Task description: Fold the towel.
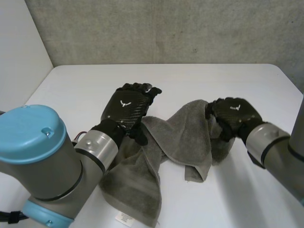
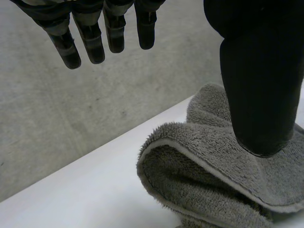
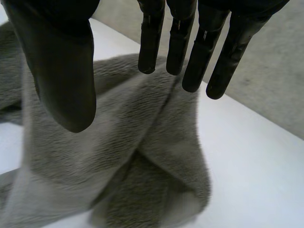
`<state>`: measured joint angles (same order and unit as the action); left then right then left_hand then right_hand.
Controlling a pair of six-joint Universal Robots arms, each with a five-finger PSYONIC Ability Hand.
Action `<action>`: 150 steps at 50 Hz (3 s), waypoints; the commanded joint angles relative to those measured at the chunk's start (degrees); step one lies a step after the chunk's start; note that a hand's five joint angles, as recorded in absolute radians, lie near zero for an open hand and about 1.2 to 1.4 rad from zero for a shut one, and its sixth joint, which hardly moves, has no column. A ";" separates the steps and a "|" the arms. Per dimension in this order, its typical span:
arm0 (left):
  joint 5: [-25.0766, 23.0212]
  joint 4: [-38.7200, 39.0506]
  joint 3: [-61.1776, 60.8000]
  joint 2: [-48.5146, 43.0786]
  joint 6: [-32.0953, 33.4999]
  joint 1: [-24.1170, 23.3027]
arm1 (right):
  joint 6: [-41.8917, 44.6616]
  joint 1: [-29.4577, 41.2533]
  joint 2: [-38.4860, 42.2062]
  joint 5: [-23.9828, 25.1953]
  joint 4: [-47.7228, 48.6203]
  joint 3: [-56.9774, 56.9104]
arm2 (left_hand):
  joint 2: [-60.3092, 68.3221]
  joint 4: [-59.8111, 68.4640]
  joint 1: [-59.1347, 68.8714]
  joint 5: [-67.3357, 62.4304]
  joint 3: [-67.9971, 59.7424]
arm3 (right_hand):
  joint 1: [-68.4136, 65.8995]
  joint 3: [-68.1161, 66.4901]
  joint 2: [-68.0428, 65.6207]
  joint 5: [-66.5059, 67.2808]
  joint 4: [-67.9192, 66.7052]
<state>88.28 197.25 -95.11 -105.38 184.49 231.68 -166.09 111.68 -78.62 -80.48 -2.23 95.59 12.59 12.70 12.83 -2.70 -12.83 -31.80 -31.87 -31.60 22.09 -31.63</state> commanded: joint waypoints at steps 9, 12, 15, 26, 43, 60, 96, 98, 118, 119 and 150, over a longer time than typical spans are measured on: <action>9.01 -2.31 -0.07 -0.53 -12.66 -1.40 | -2.14 2.85 3.47 3.84 7.15 8.12 | 1.49 1.38 1.26 -1.38 -1.25 | -0.99 -0.93 -1.19 0.70 -1.16; 9.72 -2.57 -0.16 -0.71 -15.39 -1.40 | -4.24 3.20 6.10 4.02 10.65 8.65 | 1.33 1.22 1.09 -1.21 -1.08 | -0.99 -0.93 -1.19 0.70 -1.16; 10.95 -2.66 -0.34 -0.62 -18.73 -1.32 | -4.86 3.63 8.82 4.10 12.59 8.65 | 1.16 1.05 0.92 -1.05 -0.92 | -0.99 -0.92 -1.19 0.70 -1.16; 11.47 -4.42 -0.60 -0.53 -26.19 -0.97 | -4.95 4.43 14.02 3.58 15.76 7.86 | -0.02 -0.13 -0.26 0.13 0.26 | -3.16 -3.10 -3.36 2.88 -3.33; 11.56 -3.81 -1.48 -3.86 -35.77 -1.23 | -3.89 3.64 10.77 -1.78 22.36 8.21 | -1.70 -1.81 -1.94 1.81 1.94 | -48.20 -48.13 -48.40 47.91 -48.37; 11.39 -0.65 3.00 -13.62 -37.10 -1.40 | 1.73 3.46 -9.35 -0.65 18.50 7.95 | -1.53 -1.64 -1.77 1.65 1.78 | -48.20 -48.13 -48.40 47.91 -48.37; 14.11 2.70 5.46 -18.46 -36.57 -1.32 | 4.90 0.38 -22.72 -0.11 15.41 5.57 | 0.48 0.37 0.24 -0.36 -0.23 | -48.20 -48.13 -48.40 47.91 -48.37; 14.02 2.53 5.46 -18.20 -36.57 -1.32 | 4.90 -0.05 -22.72 -0.11 15.33 5.31 | 2.98 2.87 2.75 -2.87 -2.74 | -48.20 -48.13 -48.40 47.91 -48.37; 8.49 -7.41 2.39 -13.54 -12.75 -0.35 | 15.25 -2.16 -8.94 0.06 4.53 -0.13 | 67.41 67.30 67.17 -67.30 -67.17 | -48.20 -48.13 -48.40 47.91 -48.37; 8.14 -8.97 2.73 -13.63 -8.23 -0.18 | 16.75 -2.16 -7.18 -0.11 2.69 -1.27 | 67.41 67.30 67.17 -67.30 -67.17 | -48.20 -48.13 -48.40 47.91 -48.37; -0.21 4.43 48.62 -17.69 9.22 12.03 | 17.20 -0.85 17.36 -0.38 25.96 -49.45 | 67.41 67.30 67.17 -67.30 -67.17 | -48.20 -48.13 -48.40 47.91 -48.37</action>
<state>90.31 192.40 -51.38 -126.50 192.12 240.90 -147.52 111.22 -58.45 -80.81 9.18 47.58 69.74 69.74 67.68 -58.93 -69.70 -77.09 -76.59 -76.16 67.24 -76.89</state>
